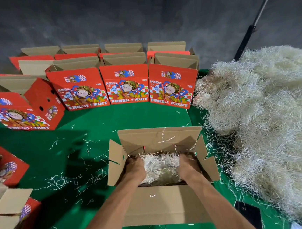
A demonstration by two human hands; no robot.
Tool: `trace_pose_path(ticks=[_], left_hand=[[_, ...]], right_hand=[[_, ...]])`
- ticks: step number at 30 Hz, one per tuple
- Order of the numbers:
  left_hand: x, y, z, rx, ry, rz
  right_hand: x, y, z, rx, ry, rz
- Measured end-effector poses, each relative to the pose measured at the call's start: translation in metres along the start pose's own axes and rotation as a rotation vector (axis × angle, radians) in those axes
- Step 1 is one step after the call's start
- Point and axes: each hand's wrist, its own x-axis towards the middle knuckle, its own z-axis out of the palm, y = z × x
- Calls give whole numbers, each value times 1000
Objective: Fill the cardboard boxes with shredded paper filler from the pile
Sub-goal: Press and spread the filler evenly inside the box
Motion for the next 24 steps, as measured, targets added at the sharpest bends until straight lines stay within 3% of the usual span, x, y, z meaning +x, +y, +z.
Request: trace_pose_path(ticks=[3,7,11,15,18,21,24], left_hand=[[-3,1,-2,37,5,90],[-8,0,-12,-12,155,195],[-11,-3,-20,80,364,353],[-1,-4,-17,62,193,423],[12,2,-13,196,47,428],[21,8,-13,280,-135,440],[33,9,-8,332,-278,416]], right_hand=[[-1,-12,-6,-67,10,-105],[-10,-25,-9,-112,117,-298],[-8,-25,-19,-324,398,-568],[-8,-30,-22,-341,469,-589],[5,-38,-22,-355,254,-560],[22,-45,-16,-369,-158,-562],[33,-38,-6,-424,-293,-456]])
